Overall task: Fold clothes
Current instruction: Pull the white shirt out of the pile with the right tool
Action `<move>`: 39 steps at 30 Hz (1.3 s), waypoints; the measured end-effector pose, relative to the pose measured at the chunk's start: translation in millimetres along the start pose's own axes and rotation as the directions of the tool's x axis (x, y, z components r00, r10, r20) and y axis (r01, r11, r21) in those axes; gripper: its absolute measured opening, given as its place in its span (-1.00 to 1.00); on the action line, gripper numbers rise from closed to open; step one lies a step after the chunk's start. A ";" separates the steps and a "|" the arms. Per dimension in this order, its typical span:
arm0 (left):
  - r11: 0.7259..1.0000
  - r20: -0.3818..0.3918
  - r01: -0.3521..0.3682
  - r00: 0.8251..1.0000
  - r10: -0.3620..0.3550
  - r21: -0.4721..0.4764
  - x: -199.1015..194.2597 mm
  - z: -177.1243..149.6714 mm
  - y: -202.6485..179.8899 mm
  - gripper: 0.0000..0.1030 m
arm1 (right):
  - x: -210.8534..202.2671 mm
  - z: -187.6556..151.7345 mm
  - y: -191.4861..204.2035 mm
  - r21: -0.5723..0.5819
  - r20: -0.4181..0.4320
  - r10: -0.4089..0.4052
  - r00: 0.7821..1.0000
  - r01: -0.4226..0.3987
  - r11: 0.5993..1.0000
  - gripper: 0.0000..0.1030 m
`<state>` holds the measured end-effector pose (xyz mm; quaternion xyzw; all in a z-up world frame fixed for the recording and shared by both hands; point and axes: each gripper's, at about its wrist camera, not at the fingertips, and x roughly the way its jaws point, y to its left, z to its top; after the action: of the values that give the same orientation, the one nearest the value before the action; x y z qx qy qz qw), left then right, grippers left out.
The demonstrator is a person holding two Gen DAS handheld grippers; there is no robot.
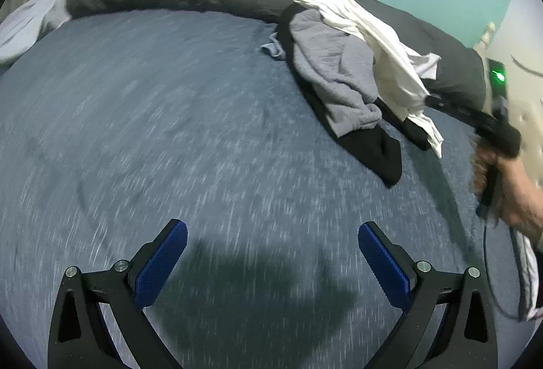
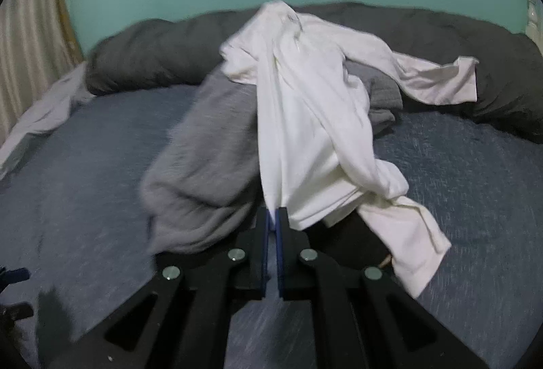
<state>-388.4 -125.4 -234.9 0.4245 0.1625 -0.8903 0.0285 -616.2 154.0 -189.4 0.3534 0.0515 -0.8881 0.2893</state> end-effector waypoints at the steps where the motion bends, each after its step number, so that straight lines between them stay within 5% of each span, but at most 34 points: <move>1: 1.000 0.004 0.001 1.000 -0.001 -0.008 -5.6 -6.2 1.5 0.99 | -9.8 -7.6 6.9 0.002 0.006 0.022 1.000 -0.022 1.000 -0.94; 14: 1.000 0.054 -0.005 0.999 0.005 0.000 -50.0 -77.8 6.3 0.99 | -111.7 -135.1 68.5 0.048 -0.001 0.213 0.977 -0.212 0.976 -0.94; 24: 0.999 0.144 0.038 0.989 -0.042 0.034 -98.1 -113.6 -8.5 0.99 | -182.0 -176.4 121.0 -0.051 0.050 0.295 0.954 -0.293 0.955 -0.94; 39: 1.000 0.170 0.031 0.985 -0.031 0.001 -191.9 -166.6 -22.1 0.99 | -306.4 -254.9 177.7 0.118 0.120 0.331 0.936 -0.344 0.932 -0.94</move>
<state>-145.8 -69.0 -180.0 0.3442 0.1667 -0.9235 0.0287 -187.5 228.8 -157.7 0.3320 -0.0854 -0.8428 0.4148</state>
